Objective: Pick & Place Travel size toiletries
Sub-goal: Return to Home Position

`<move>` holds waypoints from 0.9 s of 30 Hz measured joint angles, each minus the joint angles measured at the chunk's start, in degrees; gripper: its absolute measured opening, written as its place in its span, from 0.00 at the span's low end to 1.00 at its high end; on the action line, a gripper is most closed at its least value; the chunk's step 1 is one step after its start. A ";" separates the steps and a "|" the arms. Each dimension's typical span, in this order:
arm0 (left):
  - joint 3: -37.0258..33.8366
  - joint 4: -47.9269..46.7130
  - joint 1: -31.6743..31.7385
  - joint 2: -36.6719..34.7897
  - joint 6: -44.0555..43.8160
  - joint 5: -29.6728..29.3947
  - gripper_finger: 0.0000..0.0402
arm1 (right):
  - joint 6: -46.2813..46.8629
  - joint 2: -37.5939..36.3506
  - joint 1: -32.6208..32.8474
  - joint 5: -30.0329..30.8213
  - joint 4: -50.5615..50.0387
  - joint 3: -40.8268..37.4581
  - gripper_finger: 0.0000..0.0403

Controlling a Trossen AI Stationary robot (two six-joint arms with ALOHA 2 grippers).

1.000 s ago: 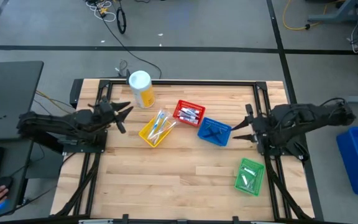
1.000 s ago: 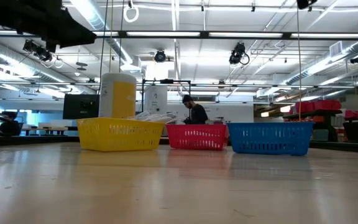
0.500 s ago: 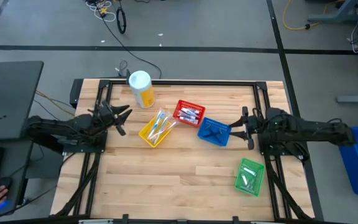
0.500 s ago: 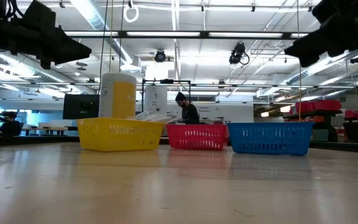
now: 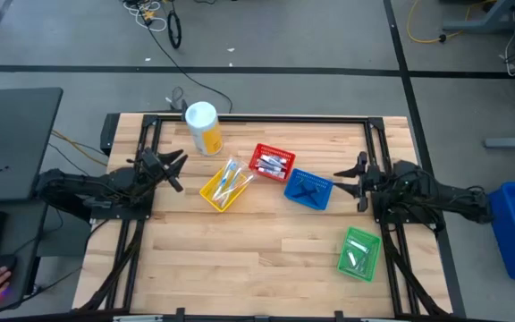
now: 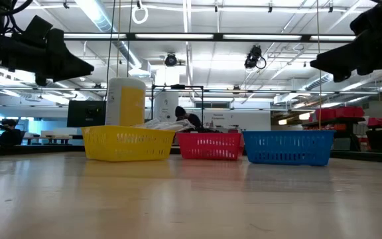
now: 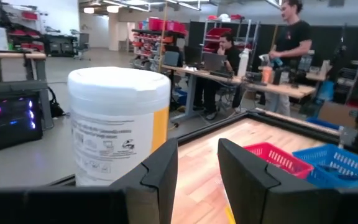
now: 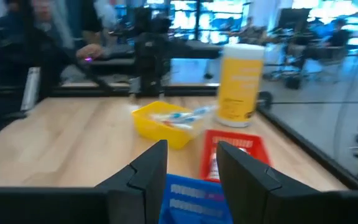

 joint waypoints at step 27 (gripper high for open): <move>-0.66 -3.07 0.00 -1.00 1.19 -0.79 0.30 | -2.04 -0.20 0.00 5.78 11.99 -7.13 0.37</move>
